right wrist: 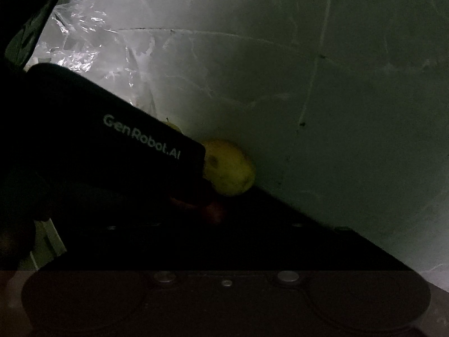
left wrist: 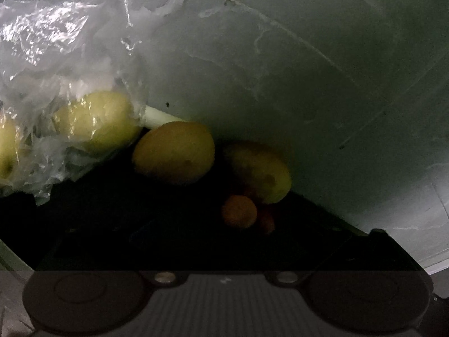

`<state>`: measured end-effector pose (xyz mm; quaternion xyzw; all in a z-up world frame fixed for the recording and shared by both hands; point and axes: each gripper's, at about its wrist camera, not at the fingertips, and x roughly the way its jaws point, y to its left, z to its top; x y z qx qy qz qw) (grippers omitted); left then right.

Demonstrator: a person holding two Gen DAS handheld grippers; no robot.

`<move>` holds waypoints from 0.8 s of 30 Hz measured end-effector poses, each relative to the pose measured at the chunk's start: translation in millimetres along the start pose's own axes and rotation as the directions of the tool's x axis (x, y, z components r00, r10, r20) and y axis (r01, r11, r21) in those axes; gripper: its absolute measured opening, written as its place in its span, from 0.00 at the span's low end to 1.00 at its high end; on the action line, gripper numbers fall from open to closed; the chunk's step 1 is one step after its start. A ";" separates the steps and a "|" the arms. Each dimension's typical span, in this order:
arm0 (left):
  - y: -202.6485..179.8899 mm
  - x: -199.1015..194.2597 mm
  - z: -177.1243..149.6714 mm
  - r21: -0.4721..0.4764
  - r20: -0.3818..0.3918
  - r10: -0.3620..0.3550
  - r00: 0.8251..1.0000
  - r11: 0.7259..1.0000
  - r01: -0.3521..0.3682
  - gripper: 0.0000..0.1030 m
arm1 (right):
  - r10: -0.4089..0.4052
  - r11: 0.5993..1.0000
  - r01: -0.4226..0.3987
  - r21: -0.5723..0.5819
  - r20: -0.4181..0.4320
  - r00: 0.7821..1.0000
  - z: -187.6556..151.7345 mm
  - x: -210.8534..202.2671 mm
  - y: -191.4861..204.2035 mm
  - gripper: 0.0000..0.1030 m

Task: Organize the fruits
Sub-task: 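Grasp the red cherry tomato with the right gripper while the left grasps a small orange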

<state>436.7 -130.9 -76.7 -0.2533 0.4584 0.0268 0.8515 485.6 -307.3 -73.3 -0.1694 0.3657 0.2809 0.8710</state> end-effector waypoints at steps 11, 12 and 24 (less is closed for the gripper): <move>-0.1 6.1 5.7 0.016 0.002 -0.019 1.000 1.000 0.019 0.66 | 0.023 1.000 -0.023 0.002 -0.013 1.000 2.5 9.0 2.7 0.44; -0.1 8.2 6.3 0.012 -0.006 -0.023 1.000 1.000 0.023 0.64 | 0.026 1.000 -0.026 0.002 -0.015 1.000 2.1 9.2 2.7 0.44; -7.0 26.5 16.0 0.040 -0.024 -0.032 0.999 0.999 0.033 0.42 | 0.067 0.998 -0.068 -0.015 -0.027 0.997 2.3 9.9 7.2 0.37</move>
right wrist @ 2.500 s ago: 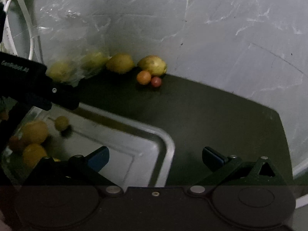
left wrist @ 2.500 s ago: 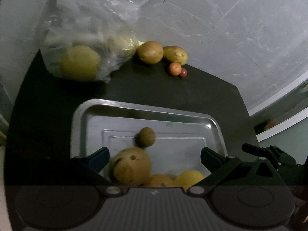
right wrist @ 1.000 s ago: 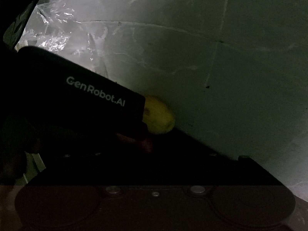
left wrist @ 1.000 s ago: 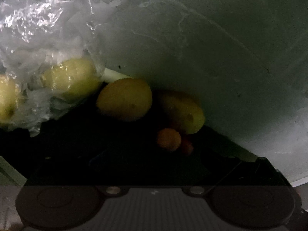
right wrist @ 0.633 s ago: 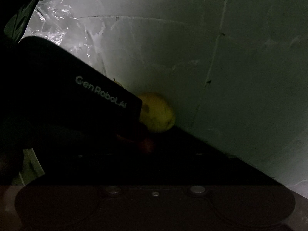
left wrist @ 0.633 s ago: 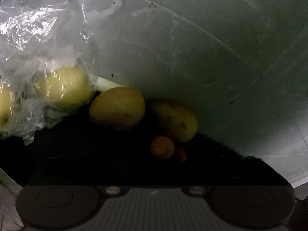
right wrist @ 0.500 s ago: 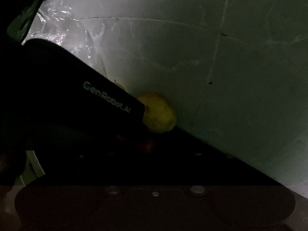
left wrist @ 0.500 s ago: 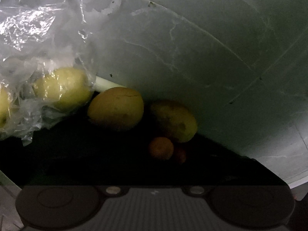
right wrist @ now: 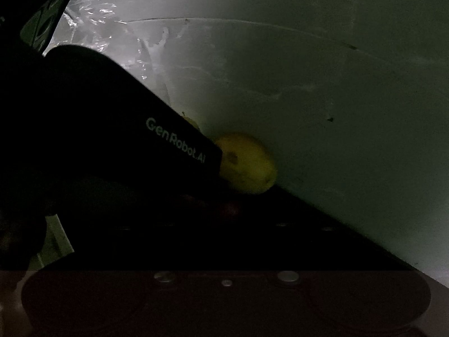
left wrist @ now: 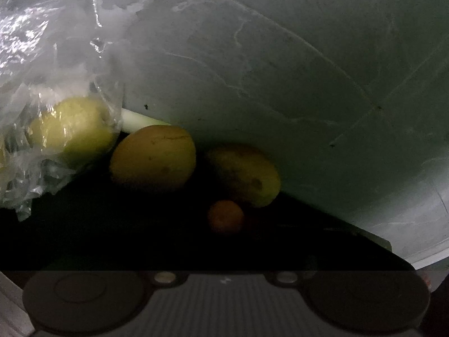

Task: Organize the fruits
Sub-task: 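Grasp the red cherry tomato with the right gripper while the left grasps a small orange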

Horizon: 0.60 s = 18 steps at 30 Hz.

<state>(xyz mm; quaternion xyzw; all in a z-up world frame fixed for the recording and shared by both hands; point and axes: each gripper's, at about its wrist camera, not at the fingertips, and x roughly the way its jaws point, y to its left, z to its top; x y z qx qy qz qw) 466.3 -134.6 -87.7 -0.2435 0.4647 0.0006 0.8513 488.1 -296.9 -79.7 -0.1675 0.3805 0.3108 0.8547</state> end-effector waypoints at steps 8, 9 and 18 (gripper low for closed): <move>-3.0 -9.6 0.3 -0.012 0.001 0.003 1.000 1.000 -0.003 0.35 | -0.006 1.000 0.006 -0.016 -0.001 1.000 -3.5 -7.4 -3.9 0.33; -3.2 -9.5 0.3 -0.012 0.002 0.005 1.000 1.000 -0.004 0.34 | -0.008 1.000 0.008 -0.016 -0.002 1.000 -3.3 -7.6 -4.1 0.33; 3.4 -18.0 -1.0 -0.014 0.012 0.024 1.000 1.000 -0.024 0.33 | -0.030 0.996 0.032 0.077 -0.023 0.999 -4.4 -4.5 -8.6 0.24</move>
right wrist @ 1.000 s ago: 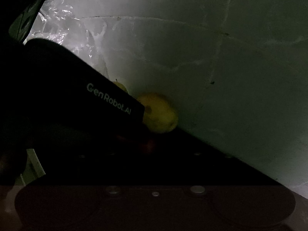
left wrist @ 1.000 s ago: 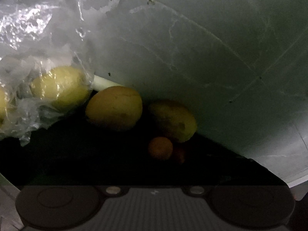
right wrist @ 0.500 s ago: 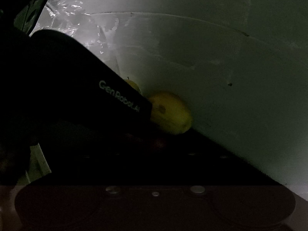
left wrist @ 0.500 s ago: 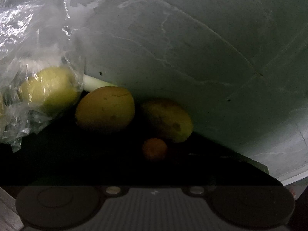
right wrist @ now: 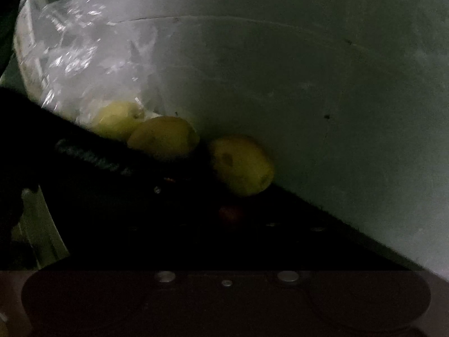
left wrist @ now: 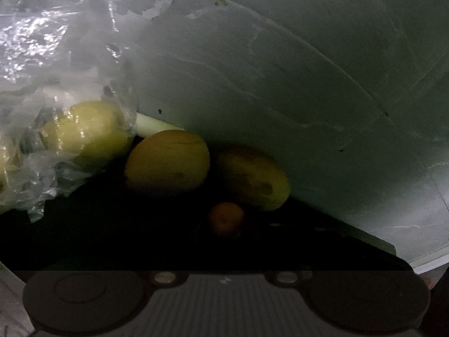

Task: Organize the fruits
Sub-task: 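Grasp the red cherry tomato with the right gripper while the left grasps a small orange, then place the red tomato in the tray with the right gripper while the left places the small orange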

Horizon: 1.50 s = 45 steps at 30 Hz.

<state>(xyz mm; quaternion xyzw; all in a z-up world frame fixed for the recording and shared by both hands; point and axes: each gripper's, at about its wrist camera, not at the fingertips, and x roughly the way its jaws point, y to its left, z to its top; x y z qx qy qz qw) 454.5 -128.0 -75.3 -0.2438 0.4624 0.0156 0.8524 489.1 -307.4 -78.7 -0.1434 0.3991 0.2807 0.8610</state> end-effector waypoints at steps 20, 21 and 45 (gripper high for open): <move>25.5 -31.0 -17.1 0.053 -0.010 -0.010 1.000 0.999 0.011 0.33 | -0.075 0.982 0.067 0.175 0.042 0.996 -21.3 -73.1 43.5 0.23; 26.6 -33.0 -19.0 0.058 -0.011 -0.013 1.000 0.998 0.014 0.33 | -0.079 0.981 0.070 0.182 0.044 0.996 -22.5 -77.1 46.2 0.23; 63.1 -115.0 -23.1 0.200 -0.093 -0.134 0.987 0.968 0.151 0.33 | -0.035 0.988 0.040 0.147 -0.034 0.999 -41.1 -96.3 166.5 0.23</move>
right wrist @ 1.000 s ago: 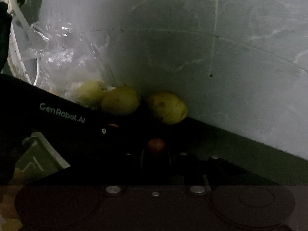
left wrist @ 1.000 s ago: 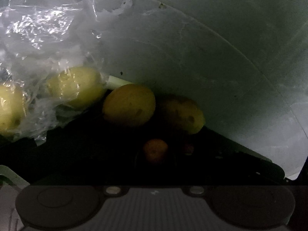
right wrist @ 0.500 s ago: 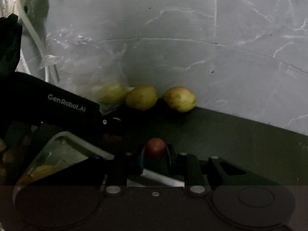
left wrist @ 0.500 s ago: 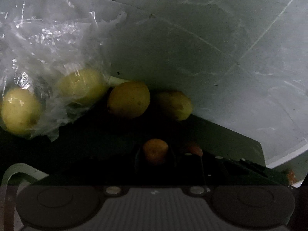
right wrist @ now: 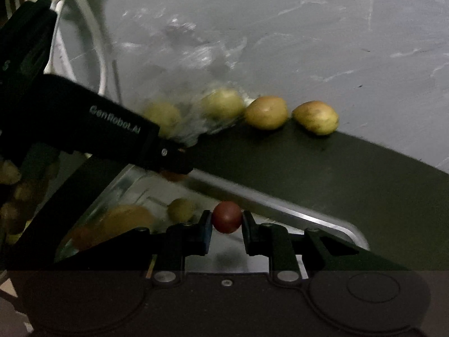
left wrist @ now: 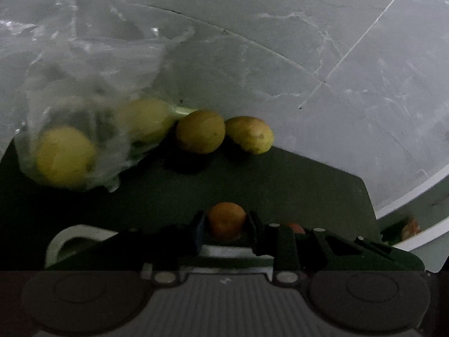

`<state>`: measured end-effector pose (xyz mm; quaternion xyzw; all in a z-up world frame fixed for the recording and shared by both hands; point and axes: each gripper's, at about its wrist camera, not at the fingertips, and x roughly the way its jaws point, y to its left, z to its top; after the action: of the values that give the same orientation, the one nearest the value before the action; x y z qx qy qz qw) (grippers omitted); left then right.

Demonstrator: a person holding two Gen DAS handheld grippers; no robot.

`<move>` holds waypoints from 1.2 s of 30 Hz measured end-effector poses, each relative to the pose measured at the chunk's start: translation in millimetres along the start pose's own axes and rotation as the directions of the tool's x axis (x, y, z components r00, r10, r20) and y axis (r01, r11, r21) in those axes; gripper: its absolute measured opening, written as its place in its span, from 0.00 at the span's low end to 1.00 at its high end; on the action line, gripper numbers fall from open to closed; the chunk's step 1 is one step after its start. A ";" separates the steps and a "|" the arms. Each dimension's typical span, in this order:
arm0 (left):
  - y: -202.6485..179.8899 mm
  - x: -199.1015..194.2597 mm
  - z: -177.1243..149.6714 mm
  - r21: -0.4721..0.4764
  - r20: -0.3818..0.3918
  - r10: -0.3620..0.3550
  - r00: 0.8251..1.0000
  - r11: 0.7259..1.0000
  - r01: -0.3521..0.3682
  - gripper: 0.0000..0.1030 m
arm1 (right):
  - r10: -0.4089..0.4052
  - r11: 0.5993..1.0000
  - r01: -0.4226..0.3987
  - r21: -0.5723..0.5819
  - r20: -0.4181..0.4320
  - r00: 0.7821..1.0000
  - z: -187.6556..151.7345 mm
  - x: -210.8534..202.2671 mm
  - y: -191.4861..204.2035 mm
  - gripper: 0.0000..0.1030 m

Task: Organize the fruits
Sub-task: 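Place the red tomato in the tray with the right gripper while the left places the small orange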

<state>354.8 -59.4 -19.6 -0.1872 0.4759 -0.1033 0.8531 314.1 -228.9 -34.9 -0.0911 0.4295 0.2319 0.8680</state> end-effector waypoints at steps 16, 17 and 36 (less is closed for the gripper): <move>60.2 -34.9 -26.4 -0.003 -0.036 0.024 0.999 1.000 -0.024 0.33 | 0.005 1.000 -0.006 -0.001 -0.043 0.999 -0.9 20.7 38.2 0.23; 63.6 -35.6 -27.2 -0.004 -0.037 0.027 0.999 1.000 -0.027 0.33 | 0.003 1.000 -0.003 -0.001 -0.047 0.999 -0.9 21.4 39.4 0.23; 89.3 -36.7 -42.3 0.064 -0.118 0.058 0.991 0.997 -0.051 0.34 | -0.035 0.999 0.036 0.018 -0.098 0.995 -1.8 27.5 43.9 0.28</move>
<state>299.3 25.3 -48.6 -0.1417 0.5277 -0.1055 0.8309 306.2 -182.2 -55.8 -0.1016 0.4720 0.2075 0.8508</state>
